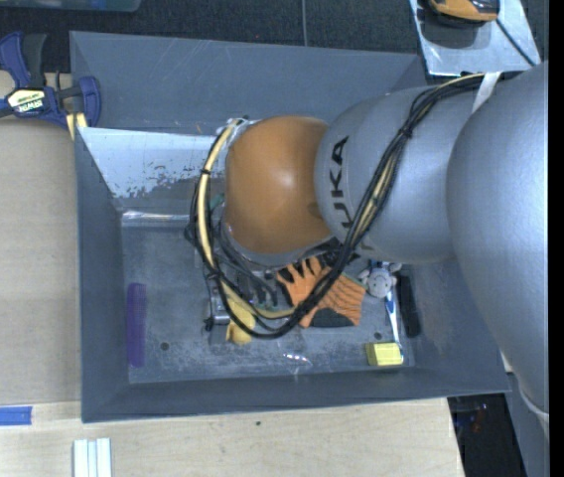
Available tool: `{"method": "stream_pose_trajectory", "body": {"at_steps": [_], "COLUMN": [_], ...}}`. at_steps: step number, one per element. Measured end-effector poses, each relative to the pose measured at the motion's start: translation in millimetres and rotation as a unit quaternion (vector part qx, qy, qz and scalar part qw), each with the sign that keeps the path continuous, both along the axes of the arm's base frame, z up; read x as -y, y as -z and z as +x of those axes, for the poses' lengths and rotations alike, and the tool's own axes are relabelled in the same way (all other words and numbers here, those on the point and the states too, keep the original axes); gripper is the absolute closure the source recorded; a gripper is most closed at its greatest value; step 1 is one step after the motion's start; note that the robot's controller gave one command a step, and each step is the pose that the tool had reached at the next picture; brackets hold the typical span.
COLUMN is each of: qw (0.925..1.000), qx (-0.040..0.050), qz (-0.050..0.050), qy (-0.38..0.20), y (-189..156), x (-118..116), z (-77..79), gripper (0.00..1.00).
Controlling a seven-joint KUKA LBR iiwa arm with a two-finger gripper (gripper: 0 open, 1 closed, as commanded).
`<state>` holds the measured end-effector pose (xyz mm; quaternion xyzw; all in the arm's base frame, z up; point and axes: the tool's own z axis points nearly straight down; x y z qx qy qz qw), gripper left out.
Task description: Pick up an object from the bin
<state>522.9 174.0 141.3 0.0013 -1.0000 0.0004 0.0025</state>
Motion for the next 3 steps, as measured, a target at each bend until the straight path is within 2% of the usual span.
{"method": "stream_pose_trajectory", "body": {"at_steps": [1, 2, 3], "qw": [1.0, 0.998, 0.9983], "qx": [0.0037, 0.005, 0.0069], "qz": [0.001, 0.001, 0.002], "qy": [0.002, -0.062, -0.058], "y": [-4, 61, 42], "x": [1, 66, 76], "z": [2.2, 20.9, 18.8], "gripper": [0.0, 0.0, 0.0]}}
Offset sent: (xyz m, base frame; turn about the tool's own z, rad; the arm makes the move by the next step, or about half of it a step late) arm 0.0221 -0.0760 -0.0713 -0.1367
